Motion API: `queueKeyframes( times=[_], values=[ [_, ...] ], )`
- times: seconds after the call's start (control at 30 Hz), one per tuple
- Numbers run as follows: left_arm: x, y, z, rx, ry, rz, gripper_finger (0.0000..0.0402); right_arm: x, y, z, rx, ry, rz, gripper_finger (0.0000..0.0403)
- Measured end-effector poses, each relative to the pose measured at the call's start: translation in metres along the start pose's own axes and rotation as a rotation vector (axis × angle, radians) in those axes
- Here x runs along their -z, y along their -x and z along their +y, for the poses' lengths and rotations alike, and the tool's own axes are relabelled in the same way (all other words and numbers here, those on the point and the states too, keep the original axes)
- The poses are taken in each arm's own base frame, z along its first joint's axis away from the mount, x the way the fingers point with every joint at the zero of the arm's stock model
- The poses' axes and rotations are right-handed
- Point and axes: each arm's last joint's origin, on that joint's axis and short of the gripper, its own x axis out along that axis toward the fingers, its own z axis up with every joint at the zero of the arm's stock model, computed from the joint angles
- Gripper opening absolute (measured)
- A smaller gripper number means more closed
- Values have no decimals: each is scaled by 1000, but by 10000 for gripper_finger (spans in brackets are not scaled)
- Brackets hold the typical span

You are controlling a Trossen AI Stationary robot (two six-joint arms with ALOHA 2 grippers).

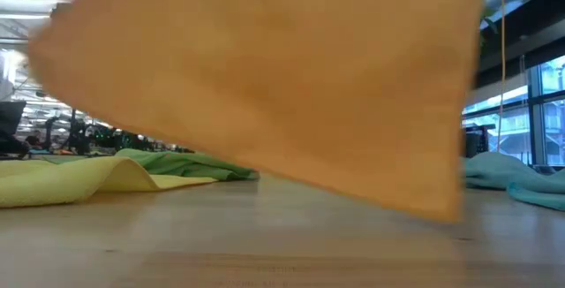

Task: Fold microfiber towels
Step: Fold the orange microfiber cloth

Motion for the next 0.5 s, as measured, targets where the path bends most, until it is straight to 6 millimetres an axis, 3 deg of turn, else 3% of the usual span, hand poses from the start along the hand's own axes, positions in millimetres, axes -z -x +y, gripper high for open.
queueKeyframes(
  times=[0.23, 0.5],
  values=[
    [17, -6, 5, -112, 65, 127, 0, -2, 6, 1, 146, -55, 102, 3],
    [73, -25, 28, -226, 82, 379, 0, 28, 0, -23, 494, -163, 368, 2]
  ],
)
